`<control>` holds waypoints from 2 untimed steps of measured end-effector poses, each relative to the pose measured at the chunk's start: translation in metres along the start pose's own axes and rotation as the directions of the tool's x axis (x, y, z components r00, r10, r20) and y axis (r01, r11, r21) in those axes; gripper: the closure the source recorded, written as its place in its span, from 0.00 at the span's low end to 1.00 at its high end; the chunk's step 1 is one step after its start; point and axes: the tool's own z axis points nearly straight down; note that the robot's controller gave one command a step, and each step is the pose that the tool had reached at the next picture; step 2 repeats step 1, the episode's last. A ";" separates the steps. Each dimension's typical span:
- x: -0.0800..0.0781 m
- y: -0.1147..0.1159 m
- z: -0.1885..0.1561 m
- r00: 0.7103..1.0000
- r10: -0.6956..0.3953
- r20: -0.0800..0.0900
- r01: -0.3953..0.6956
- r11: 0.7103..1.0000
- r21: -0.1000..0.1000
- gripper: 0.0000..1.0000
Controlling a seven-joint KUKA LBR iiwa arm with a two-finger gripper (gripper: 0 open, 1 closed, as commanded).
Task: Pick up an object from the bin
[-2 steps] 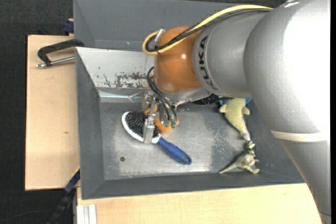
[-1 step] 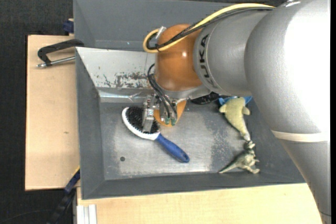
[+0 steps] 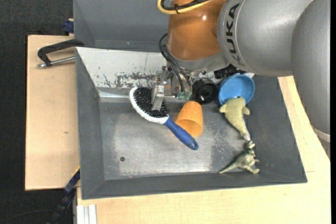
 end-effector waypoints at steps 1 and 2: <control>0.022 0.005 -0.141 0.988 -0.152 0.001 0.152 0.988 0.000 1.00; 0.022 0.005 -0.141 0.988 -0.152 0.001 0.152 0.988 0.000 1.00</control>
Offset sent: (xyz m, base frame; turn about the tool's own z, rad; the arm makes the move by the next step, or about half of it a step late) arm -0.0243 0.0052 0.1350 -0.1507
